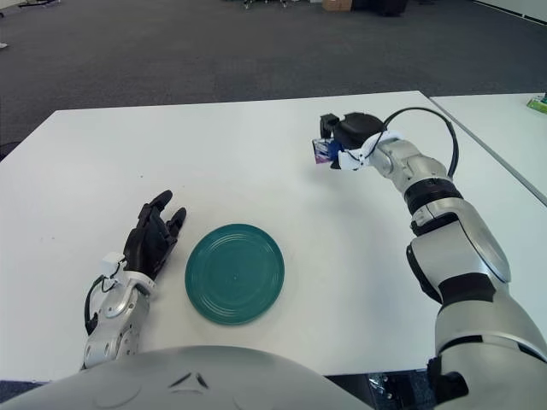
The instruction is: Put the gum into the plate.
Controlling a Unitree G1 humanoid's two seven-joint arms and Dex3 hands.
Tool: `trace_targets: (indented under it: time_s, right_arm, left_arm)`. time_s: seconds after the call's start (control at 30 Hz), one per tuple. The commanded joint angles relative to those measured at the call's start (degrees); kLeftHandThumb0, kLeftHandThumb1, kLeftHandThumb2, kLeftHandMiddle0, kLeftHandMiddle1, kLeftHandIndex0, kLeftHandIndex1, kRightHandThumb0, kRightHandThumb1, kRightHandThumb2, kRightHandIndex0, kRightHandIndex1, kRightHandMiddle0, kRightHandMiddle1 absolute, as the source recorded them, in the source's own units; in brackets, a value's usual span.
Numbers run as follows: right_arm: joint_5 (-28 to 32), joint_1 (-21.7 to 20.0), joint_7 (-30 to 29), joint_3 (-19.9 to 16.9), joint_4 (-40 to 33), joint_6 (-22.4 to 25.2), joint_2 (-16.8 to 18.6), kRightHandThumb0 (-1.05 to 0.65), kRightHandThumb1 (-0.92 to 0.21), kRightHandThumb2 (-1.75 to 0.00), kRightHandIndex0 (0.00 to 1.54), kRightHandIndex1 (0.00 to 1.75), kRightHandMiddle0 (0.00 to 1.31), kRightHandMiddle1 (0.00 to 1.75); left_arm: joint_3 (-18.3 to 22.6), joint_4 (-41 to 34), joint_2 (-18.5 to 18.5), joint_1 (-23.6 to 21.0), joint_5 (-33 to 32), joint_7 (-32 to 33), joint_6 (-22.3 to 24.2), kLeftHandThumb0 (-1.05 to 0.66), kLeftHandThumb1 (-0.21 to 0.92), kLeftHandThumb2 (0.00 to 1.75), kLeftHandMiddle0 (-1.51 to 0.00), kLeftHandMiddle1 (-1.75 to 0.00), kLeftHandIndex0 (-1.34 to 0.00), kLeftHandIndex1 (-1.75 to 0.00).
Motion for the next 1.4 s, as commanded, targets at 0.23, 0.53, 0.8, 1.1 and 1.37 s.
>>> trace_targets:
  time_s: [0.23,0.53,0.8,1.1,1.37]
  right_arm:
    - [1.6,1.7,1.3,-2.8,-5.3,-1.3,-0.2,-0.42,-0.53,-1.04,0.78,1.75,0.45,1.75]
    - [2.7,7.3,4.1,-4.8,-17.6,0.7,0.9,-0.43,-0.5,-1.08,0.8,1.75,0.47,1.75]
    - [3.8,14.8,9.3,-6.7,-33.0,5.4,2.6,-0.42,-0.53,-1.05,0.88,1.75,0.45,1.75]
    - [5.9,20.2,15.5,-7.7,-44.3,8.0,4.5,-0.42,-0.52,-1.05,0.98,1.75,0.46,1.75]
    - [5.2,22.5,17.7,-6.3,-49.1,6.3,6.7,-0.43,-0.49,-1.09,1.03,1.75,0.48,1.75]
  left_arm:
    - [0.5,0.9,-0.1,-1.3,-0.3,-0.1,-0.9,-0.99,0.92,1.03,-0.5,-0.01,-0.01,-0.74]
    - [0.6,1.3,0.0,-1.4,-0.5,-0.5,-1.4,-0.99,0.92,1.03,-0.49,0.0,-0.01,-0.76]
    - [0.6,1.5,-0.1,-1.4,-0.3,-0.4,-1.5,-0.99,0.92,1.04,-0.48,0.0,-0.03,-0.78]
    - [0.4,1.8,-0.2,-1.2,0.2,-0.3,-2.3,-0.99,0.92,1.03,-0.48,0.0,-0.02,-0.78]
    - [0.2,2.2,-0.4,-1.3,0.7,0.3,-2.7,-0.99,0.92,1.03,-0.48,0.0,-0.03,-0.79]
